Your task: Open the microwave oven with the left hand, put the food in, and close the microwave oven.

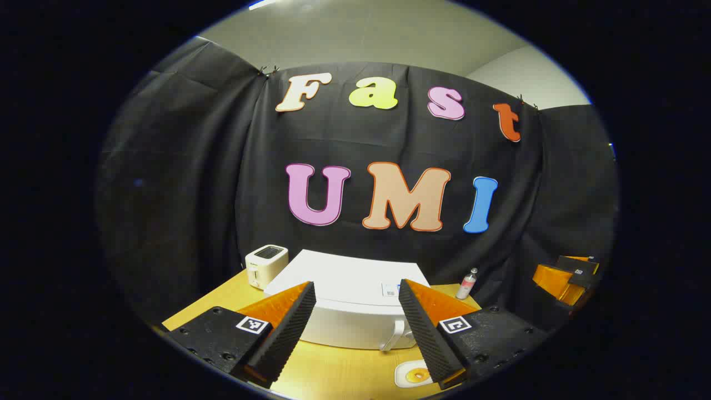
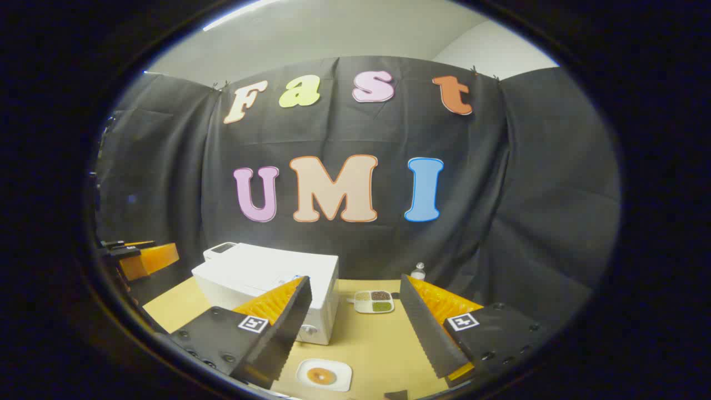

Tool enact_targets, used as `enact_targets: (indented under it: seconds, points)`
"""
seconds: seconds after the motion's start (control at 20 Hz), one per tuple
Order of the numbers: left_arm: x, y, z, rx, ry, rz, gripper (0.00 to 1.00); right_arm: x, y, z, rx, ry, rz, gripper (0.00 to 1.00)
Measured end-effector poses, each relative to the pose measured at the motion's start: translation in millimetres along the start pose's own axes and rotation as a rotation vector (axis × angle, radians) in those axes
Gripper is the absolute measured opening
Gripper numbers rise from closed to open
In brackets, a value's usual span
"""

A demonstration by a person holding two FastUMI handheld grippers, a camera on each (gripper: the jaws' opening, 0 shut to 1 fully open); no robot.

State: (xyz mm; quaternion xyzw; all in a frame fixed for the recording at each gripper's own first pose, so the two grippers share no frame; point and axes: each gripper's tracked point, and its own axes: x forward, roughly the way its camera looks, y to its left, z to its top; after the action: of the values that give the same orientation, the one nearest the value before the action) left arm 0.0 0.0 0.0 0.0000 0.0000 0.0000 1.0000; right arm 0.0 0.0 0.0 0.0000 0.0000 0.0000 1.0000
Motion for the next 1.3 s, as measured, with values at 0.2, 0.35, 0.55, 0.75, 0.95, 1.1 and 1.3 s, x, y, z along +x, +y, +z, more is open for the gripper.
enact_targets:
  seconds: [0.2,0.35,0.55,0.75,0.95,1.1,1.3]
  points:
    - [-1,-9,8,0.024,-0.030,-0.002,0.96,0,-10,3,0.032,-0.006,-0.003,1.00]
    - [0,-17,10,0.020,-0.040,0.000,0.96,3,-21,0,0.036,0.009,-0.020,1.00]
    - [2,-21,6,0.017,-0.028,0.007,0.95,8,-26,0,0.040,0.020,-0.014,0.97]
    - [0,-22,-3,0.009,-0.008,0.017,0.95,10,-26,1,0.051,0.019,0.002,0.97]
    - [-2,-22,-21,0.022,0.030,0.031,0.95,9,-34,-5,0.047,0.032,-0.004,0.96]
    - [-3,-24,-48,0.025,0.083,0.026,0.95,9,-40,-10,0.052,0.045,-0.015,0.96]
    - [-1,-33,-93,0.023,0.198,-0.003,0.96,3,-51,-21,0.046,0.062,-0.048,0.96]
